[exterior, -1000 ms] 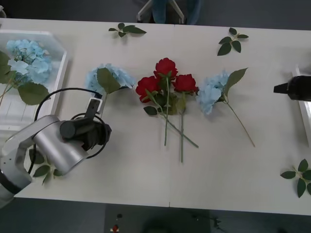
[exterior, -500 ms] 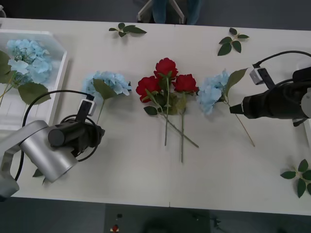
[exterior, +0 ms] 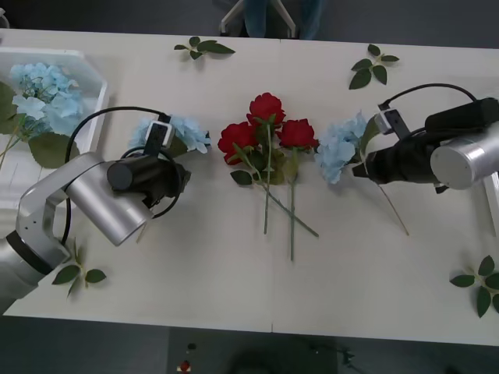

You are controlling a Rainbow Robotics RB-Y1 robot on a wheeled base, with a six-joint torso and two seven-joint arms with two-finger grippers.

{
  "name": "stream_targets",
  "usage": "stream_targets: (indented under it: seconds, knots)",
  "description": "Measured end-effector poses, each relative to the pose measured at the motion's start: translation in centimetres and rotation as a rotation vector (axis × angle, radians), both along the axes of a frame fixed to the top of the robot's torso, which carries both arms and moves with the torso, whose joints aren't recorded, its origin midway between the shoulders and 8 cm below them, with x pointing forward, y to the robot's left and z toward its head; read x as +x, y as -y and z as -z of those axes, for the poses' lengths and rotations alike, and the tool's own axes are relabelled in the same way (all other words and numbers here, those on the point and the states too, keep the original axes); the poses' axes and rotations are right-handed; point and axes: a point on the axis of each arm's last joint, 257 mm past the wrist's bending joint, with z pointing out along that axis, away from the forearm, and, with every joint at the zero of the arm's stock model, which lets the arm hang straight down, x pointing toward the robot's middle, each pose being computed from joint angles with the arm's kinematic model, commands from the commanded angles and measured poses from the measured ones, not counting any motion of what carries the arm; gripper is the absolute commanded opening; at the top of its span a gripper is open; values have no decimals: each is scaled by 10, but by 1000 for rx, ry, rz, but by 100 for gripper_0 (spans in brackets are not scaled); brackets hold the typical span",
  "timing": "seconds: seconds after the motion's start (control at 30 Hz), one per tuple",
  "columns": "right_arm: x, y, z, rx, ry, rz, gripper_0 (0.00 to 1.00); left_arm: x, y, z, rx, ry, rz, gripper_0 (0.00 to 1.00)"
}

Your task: Put the red flowers into the right box and the blue flowers into the left box

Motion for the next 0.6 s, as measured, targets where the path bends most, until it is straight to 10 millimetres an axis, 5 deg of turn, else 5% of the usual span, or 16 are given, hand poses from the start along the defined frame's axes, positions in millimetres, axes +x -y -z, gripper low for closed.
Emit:
stream_targets:
  seconds: [0.2,0.27,0.3,0.33,0.37,0.4,0.6]
  knots:
    - [6,-16,15,-19,0,-31,100,9,-2,16,-11,-18,-22,94]
    - [5,-20,19,-14,-6,-30,100,10,-3,20,-3,-21,-26,59]
    - [6,-21,20,-13,-7,-29,92,10,-3,21,3,-20,-27,47]
    - [7,-22,22,-18,-5,-30,50,10,-3,22,5,-20,-27,14]
    - [7,-23,23,-25,-2,-33,15,10,-3,22,5,-21,-27,1]
    - [8,-23,24,-30,1,-35,0,10,-4,23,6,-22,-28,0]
    - [10,-26,22,-24,12,-39,0,10,-9,27,13,-30,-36,0]
